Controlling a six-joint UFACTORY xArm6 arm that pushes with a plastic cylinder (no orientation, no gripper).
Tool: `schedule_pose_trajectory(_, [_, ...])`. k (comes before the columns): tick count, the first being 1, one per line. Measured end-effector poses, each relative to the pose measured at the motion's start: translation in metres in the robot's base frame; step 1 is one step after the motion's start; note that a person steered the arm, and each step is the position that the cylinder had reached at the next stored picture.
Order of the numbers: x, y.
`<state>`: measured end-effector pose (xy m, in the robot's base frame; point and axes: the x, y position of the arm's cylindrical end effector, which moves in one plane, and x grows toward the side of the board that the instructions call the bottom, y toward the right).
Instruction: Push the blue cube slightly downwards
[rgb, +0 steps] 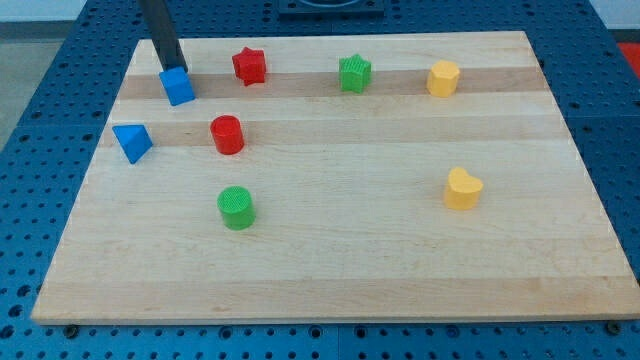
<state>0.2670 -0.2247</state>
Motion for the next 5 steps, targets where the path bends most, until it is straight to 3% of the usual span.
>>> schedule_pose_trajectory(1, [0.05,0.0])
schedule_pose_trajectory(3, [0.062,0.0])
schedule_pose_trajectory(5, [0.069,0.071])
